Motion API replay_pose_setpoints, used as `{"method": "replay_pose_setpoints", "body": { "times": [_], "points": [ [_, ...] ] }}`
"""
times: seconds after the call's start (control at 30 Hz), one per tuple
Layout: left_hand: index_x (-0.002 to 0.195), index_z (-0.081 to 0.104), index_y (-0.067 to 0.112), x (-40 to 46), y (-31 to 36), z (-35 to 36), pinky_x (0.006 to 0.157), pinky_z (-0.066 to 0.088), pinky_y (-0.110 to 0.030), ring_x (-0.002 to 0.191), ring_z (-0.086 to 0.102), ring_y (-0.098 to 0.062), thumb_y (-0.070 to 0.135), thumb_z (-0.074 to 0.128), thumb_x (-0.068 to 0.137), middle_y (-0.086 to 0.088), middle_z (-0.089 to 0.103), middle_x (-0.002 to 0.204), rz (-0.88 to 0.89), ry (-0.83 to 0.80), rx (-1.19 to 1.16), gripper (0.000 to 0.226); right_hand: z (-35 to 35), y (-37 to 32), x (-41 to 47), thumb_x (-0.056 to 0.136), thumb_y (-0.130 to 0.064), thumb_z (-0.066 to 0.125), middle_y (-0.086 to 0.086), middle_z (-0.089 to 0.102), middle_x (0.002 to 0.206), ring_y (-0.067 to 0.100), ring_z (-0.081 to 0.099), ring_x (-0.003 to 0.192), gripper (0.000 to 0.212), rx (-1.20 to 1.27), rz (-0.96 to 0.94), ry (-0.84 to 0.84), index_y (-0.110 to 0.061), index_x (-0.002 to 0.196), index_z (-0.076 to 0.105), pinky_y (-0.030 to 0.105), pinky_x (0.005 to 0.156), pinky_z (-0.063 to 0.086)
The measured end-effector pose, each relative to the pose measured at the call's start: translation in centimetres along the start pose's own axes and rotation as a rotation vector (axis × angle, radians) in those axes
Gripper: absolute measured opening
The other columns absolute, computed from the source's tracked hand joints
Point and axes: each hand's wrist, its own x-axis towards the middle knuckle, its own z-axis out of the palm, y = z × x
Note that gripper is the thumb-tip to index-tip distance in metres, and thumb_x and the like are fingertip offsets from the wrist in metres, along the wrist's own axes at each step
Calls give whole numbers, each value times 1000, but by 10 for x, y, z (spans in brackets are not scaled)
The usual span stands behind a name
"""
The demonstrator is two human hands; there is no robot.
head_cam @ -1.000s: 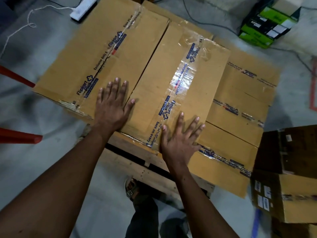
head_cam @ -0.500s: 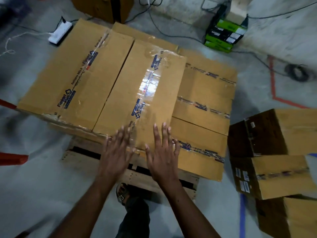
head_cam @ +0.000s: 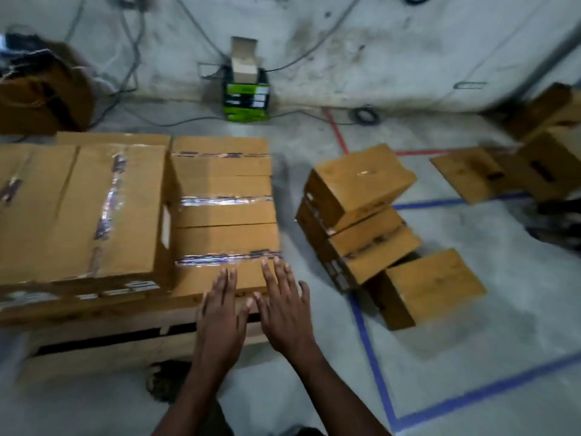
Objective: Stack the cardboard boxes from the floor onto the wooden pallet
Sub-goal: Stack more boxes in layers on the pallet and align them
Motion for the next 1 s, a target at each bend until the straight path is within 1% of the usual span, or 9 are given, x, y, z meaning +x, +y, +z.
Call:
{"method": "replay_pose_setpoints", "body": {
  "times": [0.1,0.23,0.3,0.43,0.53,0.67,0.77,0.9,1.0],
  "points": [
    [168,11,24,-1,78,10,129,19,-48,161,12,-17,54,35,109,1,12,175,134,12,79,71,-54,61,-31,112,-52,33,2,12,178,24,12,164,66,-37,53,65,-33,170,9,57,126,24],
    [168,8,21,-4,172,26,128,17,-45,161,15,-20,57,32,108,0,11,176,204,-39,112,74,-124,124,-64,111,-55,26,4,18,177,25,14,164,65,-50,126,138,-30,170,15,56,123,24],
    [168,6,22,-8,206,37,129,16,-44,161,14,-20,59,29,107,0,10,176,232,-59,91,75,-149,149,-79,110,-58,22,2,17,177,25,12,164,66,-26,172,139,-30,169,17,56,125,22],
    [168,2,24,-14,266,62,129,20,-51,161,16,-23,60,36,106,-1,10,176,243,-122,27,79,-177,203,-100,110,-60,20,1,11,178,24,6,165,67,40,300,112,-30,170,12,57,128,12],
    [167,4,26,-10,292,79,127,23,-55,160,20,-27,61,38,105,-2,12,175,190,-161,-35,80,-185,237,-106,111,-61,18,1,11,178,24,7,165,68,81,381,76,-29,170,9,55,129,9],
    [166,11,27,14,308,111,124,28,-57,157,27,-31,71,28,97,-3,20,174,110,-176,-93,84,-186,283,-97,111,-60,21,3,19,177,24,15,163,70,88,455,58,-25,171,12,54,128,17],
    [165,13,29,40,313,136,122,33,-59,154,34,-32,76,25,93,-4,26,172,26,-193,-133,87,-181,316,-74,111,-59,22,4,20,176,25,15,163,71,80,452,6,-24,171,10,55,127,17],
    [165,16,26,89,329,157,123,31,-53,155,32,-30,68,33,99,-5,27,172,-3,-187,-164,80,-173,363,-18,110,-60,22,6,25,175,26,22,161,71,74,419,-11,-21,170,16,55,125,22],
    [166,15,28,140,341,169,123,32,-53,156,31,-28,61,40,104,-3,25,172,-31,-194,-180,74,-173,399,35,109,-61,20,7,24,175,26,22,161,73,81,398,-51,-21,169,17,57,124,23]
  ]
}}
